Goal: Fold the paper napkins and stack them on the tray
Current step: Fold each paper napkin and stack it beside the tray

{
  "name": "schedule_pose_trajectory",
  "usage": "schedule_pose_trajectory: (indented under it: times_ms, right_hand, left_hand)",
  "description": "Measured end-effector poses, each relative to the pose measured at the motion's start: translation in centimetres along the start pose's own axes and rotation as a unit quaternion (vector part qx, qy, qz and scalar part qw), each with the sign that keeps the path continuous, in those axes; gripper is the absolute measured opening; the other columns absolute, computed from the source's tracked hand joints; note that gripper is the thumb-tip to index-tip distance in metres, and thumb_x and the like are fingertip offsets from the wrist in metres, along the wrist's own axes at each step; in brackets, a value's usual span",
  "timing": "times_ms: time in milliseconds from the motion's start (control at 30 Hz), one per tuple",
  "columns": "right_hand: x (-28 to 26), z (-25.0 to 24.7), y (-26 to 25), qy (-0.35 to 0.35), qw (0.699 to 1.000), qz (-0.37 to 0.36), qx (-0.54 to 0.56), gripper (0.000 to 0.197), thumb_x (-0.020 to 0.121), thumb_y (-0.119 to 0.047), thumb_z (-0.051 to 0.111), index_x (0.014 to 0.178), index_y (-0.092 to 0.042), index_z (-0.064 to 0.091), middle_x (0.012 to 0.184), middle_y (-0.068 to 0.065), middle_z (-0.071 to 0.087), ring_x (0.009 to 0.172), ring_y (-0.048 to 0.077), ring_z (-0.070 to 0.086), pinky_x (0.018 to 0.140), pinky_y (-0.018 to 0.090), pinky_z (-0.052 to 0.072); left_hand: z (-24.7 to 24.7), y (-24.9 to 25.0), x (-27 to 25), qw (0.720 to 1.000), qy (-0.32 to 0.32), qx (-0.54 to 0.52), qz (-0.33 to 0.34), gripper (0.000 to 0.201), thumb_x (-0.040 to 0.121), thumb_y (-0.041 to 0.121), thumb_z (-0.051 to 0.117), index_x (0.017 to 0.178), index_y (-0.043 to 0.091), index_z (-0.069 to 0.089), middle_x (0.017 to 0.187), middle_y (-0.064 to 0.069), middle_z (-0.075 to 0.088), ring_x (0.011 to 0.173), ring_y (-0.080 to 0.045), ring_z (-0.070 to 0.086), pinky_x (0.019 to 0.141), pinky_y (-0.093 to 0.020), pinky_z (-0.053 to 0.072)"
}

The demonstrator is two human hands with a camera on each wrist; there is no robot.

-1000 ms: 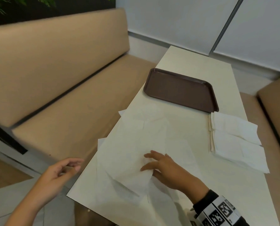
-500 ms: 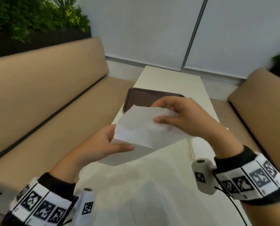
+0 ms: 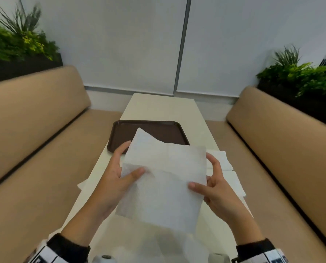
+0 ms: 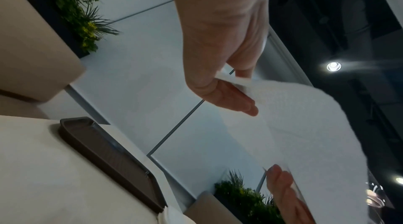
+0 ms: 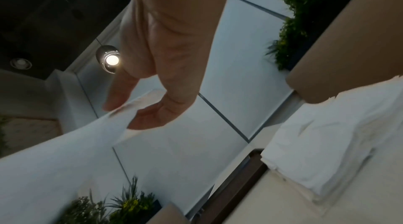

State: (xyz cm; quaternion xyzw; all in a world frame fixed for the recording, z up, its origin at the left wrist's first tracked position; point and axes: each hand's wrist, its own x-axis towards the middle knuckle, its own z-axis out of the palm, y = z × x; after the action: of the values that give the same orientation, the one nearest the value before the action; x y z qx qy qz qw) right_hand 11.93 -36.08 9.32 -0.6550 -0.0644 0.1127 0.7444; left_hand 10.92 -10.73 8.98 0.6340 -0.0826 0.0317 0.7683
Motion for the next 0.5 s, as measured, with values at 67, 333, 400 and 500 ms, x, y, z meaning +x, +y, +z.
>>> schedule_pose_trajectory:
  times_ms: [67, 333, 400, 500]
  right_hand:
    - [-0.4, -0.3, 0.0, 0.039, 0.999, -0.032, -0.013, 0.08, 0.069, -0.011, 0.075, 0.126, -0.05, 0.034, 0.084, 0.016, 0.072, 0.082, 0.033, 0.07, 0.069, 0.037, 0.057]
    - [-0.7, -2.6, -0.2, 0.055, 0.984, -0.131, -0.104, 0.032, 0.069, -0.013, 0.075, 0.098, -0.027, 0.071, 0.089, 0.013, 0.069, 0.083, 0.021, 0.066, 0.073, 0.028, 0.055]
    - [-0.6, -3.1, 0.0, 0.074, 0.977, -0.144, -0.14, 0.026, 0.073, -0.011, 0.074, 0.093, -0.028, 0.074, 0.093, 0.006, 0.072, 0.085, 0.019, 0.066, 0.072, 0.023, 0.054]
    - [-0.8, -3.7, 0.1, 0.073, 0.974, -0.13, -0.169, 0.028, 0.07, -0.016, 0.08, 0.091, -0.033, 0.074, 0.1, -0.002, 0.072, 0.091, 0.021, 0.067, 0.073, 0.025, 0.054]
  left_hand:
    - [0.4, -0.3, -0.2, 1.0, 0.011, 0.023, 0.009, 0.082, 0.06, 0.04, 0.079, 0.125, 0.063, 0.035, 0.097, -0.01, 0.074, 0.091, -0.027, 0.07, 0.083, -0.042, 0.053]
    - [0.9, -0.2, 0.3, 0.981, 0.043, 0.187, 0.038, 0.025, 0.063, 0.048, 0.074, 0.085, 0.035, 0.074, 0.085, 0.005, 0.072, 0.08, -0.036, 0.062, 0.072, -0.051, 0.052]
    - [1.2, 0.0, 0.3, 0.979, 0.046, 0.196, 0.036, 0.025, 0.06, 0.05, 0.074, 0.079, 0.033, 0.075, 0.086, 0.007, 0.073, 0.081, -0.026, 0.065, 0.074, -0.048, 0.054]
    - [1.5, 0.0, 0.5, 0.975, 0.059, 0.21, 0.043, 0.028, 0.06, 0.053, 0.071, 0.076, 0.031, 0.075, 0.084, 0.007, 0.073, 0.08, -0.019, 0.066, 0.072, -0.04, 0.053]
